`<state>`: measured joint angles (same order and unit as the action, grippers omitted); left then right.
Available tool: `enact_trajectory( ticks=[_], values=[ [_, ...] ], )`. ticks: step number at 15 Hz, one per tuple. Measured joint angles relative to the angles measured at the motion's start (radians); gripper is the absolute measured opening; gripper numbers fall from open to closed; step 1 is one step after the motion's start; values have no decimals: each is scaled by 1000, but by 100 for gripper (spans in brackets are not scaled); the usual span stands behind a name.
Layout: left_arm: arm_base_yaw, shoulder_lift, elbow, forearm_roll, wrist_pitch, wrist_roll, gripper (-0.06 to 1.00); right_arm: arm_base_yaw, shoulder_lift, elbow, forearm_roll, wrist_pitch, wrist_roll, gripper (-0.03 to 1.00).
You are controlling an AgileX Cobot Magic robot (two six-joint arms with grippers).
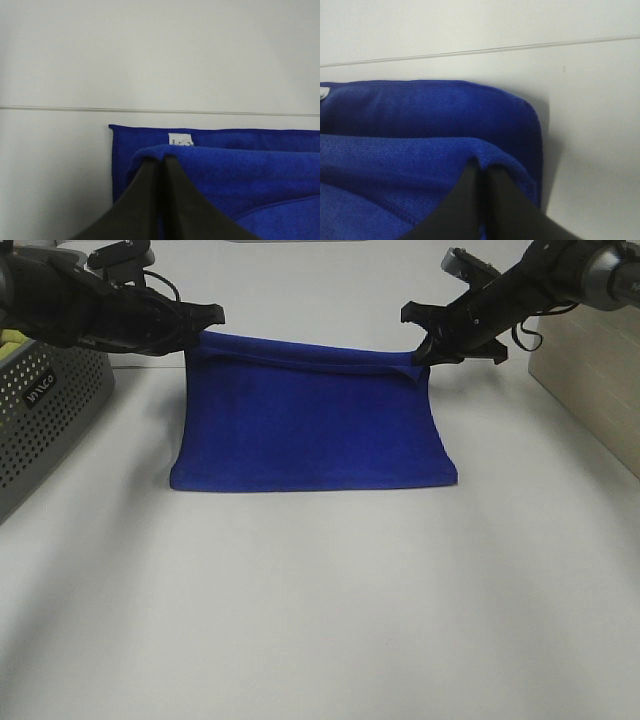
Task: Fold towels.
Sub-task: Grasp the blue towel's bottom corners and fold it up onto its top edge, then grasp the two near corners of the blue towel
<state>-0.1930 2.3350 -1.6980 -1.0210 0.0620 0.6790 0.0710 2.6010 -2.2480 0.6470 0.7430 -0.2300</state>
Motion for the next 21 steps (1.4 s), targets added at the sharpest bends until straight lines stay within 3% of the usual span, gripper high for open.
enact_trajectory(
  ticks=[3,4,7,8,11,15,16,18,21],
  values=[
    [0,47,-10,0,-2,0,4,0,29,0,2,-20,0,3],
    [0,51,-10,0,5,0,13,0,29,0,2,-22,0,11],
    [0,49,-12,7,13,0,55,0,27,0,9,-28,0,63],
    [0,43,-12,33,28,0,63,0,18,0,1,-5,0,73],
    [22,13,-12,175,185,-13,69,-1,-40,-2,-81,148,0,79],
    [113,-7,-13,268,535,-229,69,-21,-61,-8,-101,425,27,79],
    [139,-7,-13,298,630,-311,69,-24,-61,-8,-102,460,29,79],
    [144,-9,-12,318,713,-353,69,-26,-63,15,-101,464,41,79],
    [128,-38,71,323,716,-378,67,-28,-78,98,-100,464,54,78]
  ],
)
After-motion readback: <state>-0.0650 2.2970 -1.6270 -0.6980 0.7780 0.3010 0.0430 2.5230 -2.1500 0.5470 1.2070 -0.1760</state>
